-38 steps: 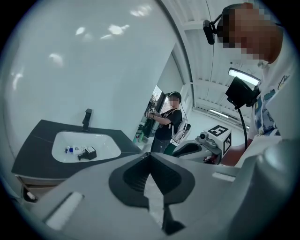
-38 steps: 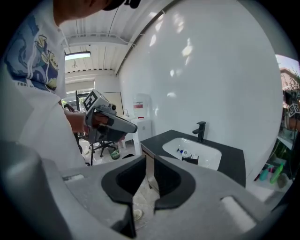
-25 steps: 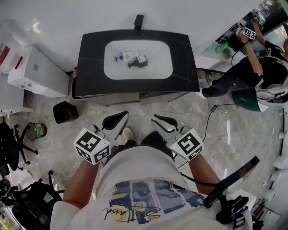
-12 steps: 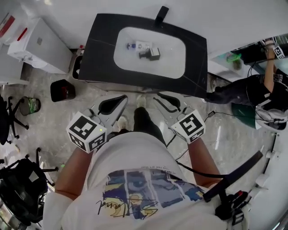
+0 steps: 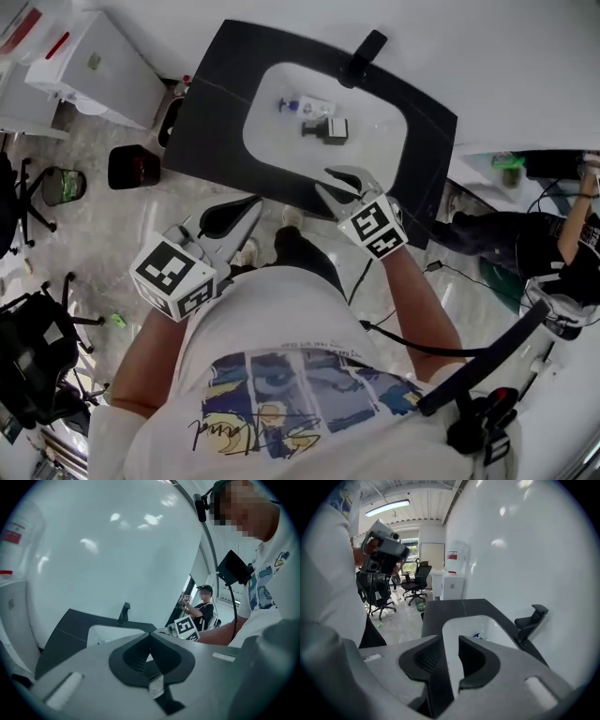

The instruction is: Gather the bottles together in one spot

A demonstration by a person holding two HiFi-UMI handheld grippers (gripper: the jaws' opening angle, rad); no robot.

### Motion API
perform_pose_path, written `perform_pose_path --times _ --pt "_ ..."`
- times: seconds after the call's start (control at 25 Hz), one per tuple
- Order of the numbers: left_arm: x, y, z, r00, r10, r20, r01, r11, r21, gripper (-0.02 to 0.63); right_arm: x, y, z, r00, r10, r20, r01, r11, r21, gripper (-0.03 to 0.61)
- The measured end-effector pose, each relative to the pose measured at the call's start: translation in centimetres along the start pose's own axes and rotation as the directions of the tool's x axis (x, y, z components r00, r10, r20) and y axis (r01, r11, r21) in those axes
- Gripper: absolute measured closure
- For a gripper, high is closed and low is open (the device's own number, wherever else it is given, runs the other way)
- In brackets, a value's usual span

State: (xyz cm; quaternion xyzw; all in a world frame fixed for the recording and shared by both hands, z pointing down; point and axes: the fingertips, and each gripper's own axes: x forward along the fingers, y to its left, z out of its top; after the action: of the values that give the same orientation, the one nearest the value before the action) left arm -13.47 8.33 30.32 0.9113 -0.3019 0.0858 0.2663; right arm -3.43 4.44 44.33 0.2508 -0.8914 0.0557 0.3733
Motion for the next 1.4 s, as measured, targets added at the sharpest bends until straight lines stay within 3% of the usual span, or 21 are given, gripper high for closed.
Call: perform_pose_path --times 0.12,0.32,0.6,0.88,1.4 --pt "1.1 1.1 0.7 0.999 0.041 0.009 -0.041 0.999 -0.024 0.612 3.1 -2.7 -1.7 0.997 0.029 -0.069 -0.034 0.997 -0.064 0.469" --pt "2.1 2.2 1.7 0.994 0.101 0.033 -0.098 0.993 -0.067 0.612 7.6 -5.8 -4.0 0.985 0.092 -0.144 -0.103 0.992 -0.067 0.456" --pt "3.8 3.6 2.1 0.986 0.162 0.044 -0.156 0.981 -0.119 0.612 13.3 -8.4 -7.9 0.949 0.135 -0.286 -0.189 0.967 -0.169 0.431" --pt "4.1 4.4 2.0 0.97 0.233 0.065 -0.22 0.961 -0.165 0.612 18.3 -9.3 -11.5 0.888 0.152 -0.433 -0.285 0.922 -0.261 0.417" --pt "3.8 5.5 0.0 0.948 0.315 0.042 -0.296 0.925 -0.24 0.612 24.6 -10.4 -16.2 0.776 0.086 -0.625 -0.408 0.824 -0.393 0.403"
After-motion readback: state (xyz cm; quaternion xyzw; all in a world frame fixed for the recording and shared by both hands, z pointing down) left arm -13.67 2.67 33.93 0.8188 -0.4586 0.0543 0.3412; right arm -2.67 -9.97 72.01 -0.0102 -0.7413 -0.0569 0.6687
